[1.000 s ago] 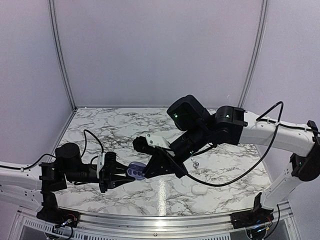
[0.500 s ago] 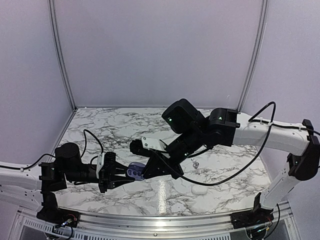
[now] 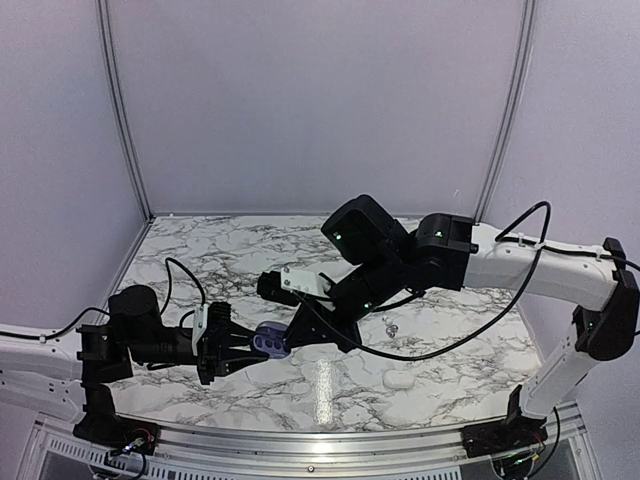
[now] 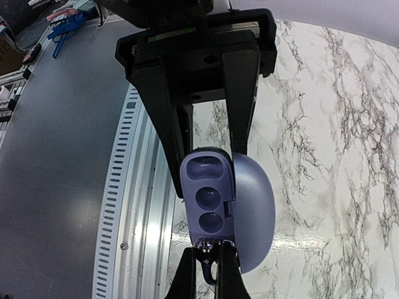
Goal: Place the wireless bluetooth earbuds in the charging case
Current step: Insert the right earbud into the right side groove of the charging case.
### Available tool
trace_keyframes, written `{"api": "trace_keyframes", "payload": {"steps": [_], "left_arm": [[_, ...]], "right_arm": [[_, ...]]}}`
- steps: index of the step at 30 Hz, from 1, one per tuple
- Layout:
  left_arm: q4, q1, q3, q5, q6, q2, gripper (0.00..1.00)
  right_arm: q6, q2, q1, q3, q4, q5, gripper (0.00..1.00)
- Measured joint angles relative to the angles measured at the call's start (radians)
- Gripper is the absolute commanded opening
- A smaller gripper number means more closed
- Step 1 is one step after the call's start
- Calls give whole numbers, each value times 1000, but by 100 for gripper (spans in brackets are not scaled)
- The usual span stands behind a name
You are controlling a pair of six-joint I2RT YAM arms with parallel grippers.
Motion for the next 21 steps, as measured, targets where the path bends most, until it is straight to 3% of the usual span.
{"api": "trace_keyframes", "payload": {"steps": [21], "left_arm": [[-8, 0, 0, -40, -3, -4, 0]], "right_arm": [[32, 49, 0, 56, -52, 10, 0]]}}
